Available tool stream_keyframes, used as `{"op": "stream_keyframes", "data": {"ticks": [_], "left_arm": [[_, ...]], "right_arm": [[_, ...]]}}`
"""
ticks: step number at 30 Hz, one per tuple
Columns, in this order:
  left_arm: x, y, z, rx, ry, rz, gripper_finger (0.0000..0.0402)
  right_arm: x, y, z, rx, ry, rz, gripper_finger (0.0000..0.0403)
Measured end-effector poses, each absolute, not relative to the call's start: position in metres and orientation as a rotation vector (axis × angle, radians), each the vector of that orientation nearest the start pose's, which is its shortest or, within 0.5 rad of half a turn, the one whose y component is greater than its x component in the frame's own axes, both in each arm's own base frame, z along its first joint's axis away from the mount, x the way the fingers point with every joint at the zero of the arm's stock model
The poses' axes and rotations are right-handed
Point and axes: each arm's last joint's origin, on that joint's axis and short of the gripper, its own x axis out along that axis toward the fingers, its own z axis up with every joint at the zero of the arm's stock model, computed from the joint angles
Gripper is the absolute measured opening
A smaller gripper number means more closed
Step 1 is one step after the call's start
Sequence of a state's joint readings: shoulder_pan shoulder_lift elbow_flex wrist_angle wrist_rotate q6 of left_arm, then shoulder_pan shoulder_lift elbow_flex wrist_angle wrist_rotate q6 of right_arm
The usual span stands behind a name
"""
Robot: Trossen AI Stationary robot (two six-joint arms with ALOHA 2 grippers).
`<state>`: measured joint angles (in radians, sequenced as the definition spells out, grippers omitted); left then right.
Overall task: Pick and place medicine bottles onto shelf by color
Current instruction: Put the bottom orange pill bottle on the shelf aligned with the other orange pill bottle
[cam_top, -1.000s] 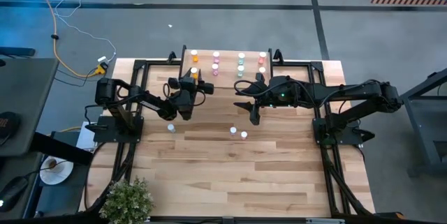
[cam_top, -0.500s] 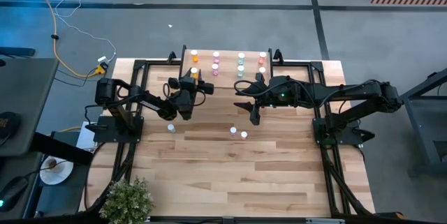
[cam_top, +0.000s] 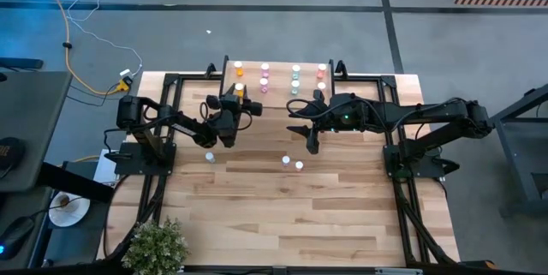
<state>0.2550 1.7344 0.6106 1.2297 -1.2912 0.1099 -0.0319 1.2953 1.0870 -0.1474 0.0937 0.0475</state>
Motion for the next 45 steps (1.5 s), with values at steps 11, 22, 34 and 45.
{"op": "stream_keyframes", "data": {"ticks": [11,22,34,45], "left_arm": [[0.2816,0.1022,0.1769,0.029,-0.015,1.55,0.0172],[0.2818,0.1022,0.1769,0.05,0.004,1.544,0.0173],[0.2817,0.1022,0.1774,0.05,0.001,1.544,0.0173],[0.2815,0.1025,0.1814,0.025,-0.049,1.533,0.0173]], "right_arm": [[0.2906,-0.012,0.332,0.036,0.353,-0.133,0.0179],[0.2903,-0.012,0.3313,0.036,0.361,-0.133,0.0179],[0.2899,-0.012,0.3301,0.035,0.373,-0.133,0.0179],[0.2898,-0.0119,0.3299,0.033,0.375,-0.133,0.0179]]}}
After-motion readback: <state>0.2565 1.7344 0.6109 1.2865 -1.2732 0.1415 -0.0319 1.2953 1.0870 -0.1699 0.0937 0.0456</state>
